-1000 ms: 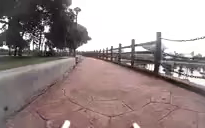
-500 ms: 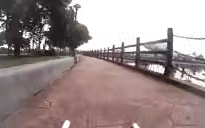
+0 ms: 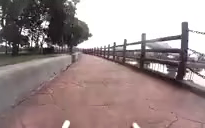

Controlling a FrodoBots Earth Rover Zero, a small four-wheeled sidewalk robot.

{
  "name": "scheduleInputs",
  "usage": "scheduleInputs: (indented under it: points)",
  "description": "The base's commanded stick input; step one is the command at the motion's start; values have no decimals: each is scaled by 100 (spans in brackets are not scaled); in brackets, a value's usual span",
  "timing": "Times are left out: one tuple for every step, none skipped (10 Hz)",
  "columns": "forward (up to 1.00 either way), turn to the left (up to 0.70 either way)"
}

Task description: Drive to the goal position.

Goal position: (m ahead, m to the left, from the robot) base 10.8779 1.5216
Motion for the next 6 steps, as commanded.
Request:
scheduleInputs:
  points:
    - [100, 0]
    - [100, 0]
    - [100, 0]
    - [100, 0]
    - [100, 0]
    - [100, 0]
